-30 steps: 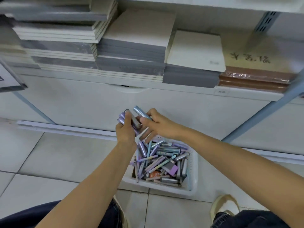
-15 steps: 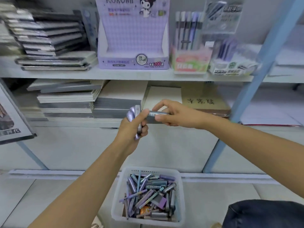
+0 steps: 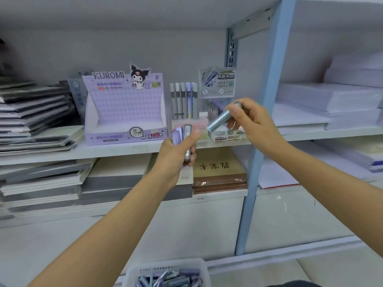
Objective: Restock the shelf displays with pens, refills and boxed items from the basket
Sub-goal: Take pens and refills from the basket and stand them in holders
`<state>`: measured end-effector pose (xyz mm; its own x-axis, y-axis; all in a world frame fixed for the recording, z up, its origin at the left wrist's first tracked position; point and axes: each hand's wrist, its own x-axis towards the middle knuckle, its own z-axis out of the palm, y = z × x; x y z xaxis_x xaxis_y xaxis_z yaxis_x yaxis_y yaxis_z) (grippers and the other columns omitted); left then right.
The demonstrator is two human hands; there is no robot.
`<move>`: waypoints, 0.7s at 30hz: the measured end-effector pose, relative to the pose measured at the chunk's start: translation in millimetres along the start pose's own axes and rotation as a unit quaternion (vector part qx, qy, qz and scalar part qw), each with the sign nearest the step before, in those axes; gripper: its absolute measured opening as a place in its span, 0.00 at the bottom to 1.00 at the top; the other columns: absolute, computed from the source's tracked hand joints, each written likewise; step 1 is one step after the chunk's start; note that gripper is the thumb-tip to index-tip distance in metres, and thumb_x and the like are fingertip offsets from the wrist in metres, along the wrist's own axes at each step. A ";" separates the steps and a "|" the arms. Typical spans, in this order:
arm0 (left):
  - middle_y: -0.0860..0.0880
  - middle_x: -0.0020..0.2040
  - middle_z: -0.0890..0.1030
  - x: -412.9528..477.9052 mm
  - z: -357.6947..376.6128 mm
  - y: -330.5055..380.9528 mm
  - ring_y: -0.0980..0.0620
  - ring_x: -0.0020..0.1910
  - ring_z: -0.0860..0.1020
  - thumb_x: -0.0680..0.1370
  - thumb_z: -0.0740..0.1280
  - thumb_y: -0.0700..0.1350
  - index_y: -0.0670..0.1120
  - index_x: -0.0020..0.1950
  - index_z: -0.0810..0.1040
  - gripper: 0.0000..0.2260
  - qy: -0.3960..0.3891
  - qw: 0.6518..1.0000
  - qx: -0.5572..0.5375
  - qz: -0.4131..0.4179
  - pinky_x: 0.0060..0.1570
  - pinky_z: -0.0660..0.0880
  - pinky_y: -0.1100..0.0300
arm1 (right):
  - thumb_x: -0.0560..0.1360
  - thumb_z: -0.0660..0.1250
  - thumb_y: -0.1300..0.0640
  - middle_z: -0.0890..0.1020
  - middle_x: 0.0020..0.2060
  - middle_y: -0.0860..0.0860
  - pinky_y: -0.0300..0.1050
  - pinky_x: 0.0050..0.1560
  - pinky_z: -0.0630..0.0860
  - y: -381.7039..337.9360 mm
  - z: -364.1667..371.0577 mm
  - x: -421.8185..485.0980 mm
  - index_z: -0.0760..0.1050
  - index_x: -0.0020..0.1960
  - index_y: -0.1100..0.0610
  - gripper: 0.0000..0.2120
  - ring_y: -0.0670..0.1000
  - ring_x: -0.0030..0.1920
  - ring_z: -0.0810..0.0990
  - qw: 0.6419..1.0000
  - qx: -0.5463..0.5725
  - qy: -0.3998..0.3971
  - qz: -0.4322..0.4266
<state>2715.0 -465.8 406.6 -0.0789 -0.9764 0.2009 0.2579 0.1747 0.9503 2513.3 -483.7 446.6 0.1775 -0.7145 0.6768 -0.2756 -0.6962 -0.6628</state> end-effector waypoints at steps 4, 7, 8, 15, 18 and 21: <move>0.50 0.29 0.75 17.2 13.7 2.1 0.53 0.24 0.70 0.72 0.73 0.52 0.44 0.43 0.74 0.13 0.015 0.999 0.041 0.030 0.25 0.67 0.62 | 0.82 0.57 0.49 0.77 0.34 0.49 0.50 0.39 0.73 18.9 -24.1 6.9 0.71 0.46 0.60 0.15 0.51 0.37 0.76 0.981 -0.168 0.065 0.071; 0.50 0.30 0.76 30.3 16.6 3.7 0.55 0.25 0.72 0.74 0.72 0.53 0.46 0.40 0.75 0.12 0.012 0.996 0.074 0.050 0.25 0.68 0.64 | 0.83 0.55 0.49 0.80 0.39 0.59 0.51 0.38 0.70 32.5 -19.5 -0.4 0.67 0.44 0.55 0.13 0.55 0.35 0.72 0.973 -0.201 0.019 0.110; 0.50 0.31 0.77 34.5 17.3 4.3 0.55 0.26 0.72 0.75 0.71 0.54 0.46 0.40 0.76 0.12 0.008 0.995 0.085 0.058 0.25 0.68 0.64 | 0.83 0.54 0.49 0.81 0.41 0.61 0.53 0.39 0.71 33.4 -16.1 -1.5 0.66 0.44 0.54 0.12 0.55 0.35 0.73 0.973 -0.205 0.017 0.106; 0.52 0.30 0.80 59.5 17.3 14.1 0.57 0.25 0.74 0.75 0.70 0.54 0.43 0.41 0.77 0.15 0.029 0.988 0.129 0.080 0.25 0.70 0.66 | 0.81 0.58 0.49 0.83 0.46 0.60 0.52 0.47 0.80 26.5 -5.2 12.2 0.72 0.47 0.56 0.12 0.53 0.45 0.84 0.987 -0.124 -0.011 0.097; 0.51 0.28 0.79 67.0 13.5 18.8 0.56 0.25 0.74 0.75 0.70 0.55 0.42 0.39 0.77 0.16 0.017 0.986 0.139 0.091 0.24 0.70 0.65 | 0.81 0.61 0.53 0.83 0.41 0.52 0.44 0.47 0.80 24.0 -24.6 41.6 0.76 0.50 0.60 0.10 0.50 0.42 0.83 0.987 -0.107 0.084 0.081; 0.51 0.30 0.79 73.5 9.8 23.0 0.54 0.26 0.76 0.74 0.70 0.55 0.44 0.40 0.75 0.15 0.002 0.987 0.126 0.099 0.25 0.69 0.63 | 0.80 0.63 0.55 0.82 0.37 0.52 0.50 0.49 0.80 28.3 -35.4 75.5 0.78 0.49 0.64 0.12 0.50 0.38 0.82 0.979 -0.153 0.105 0.082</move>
<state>2705.7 -532.3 445.6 -0.0467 -0.9207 0.3874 0.0192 0.3869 0.9219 2485.4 -554.9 490.3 -0.0818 -0.7626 0.6417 -0.5595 -0.4977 -0.6627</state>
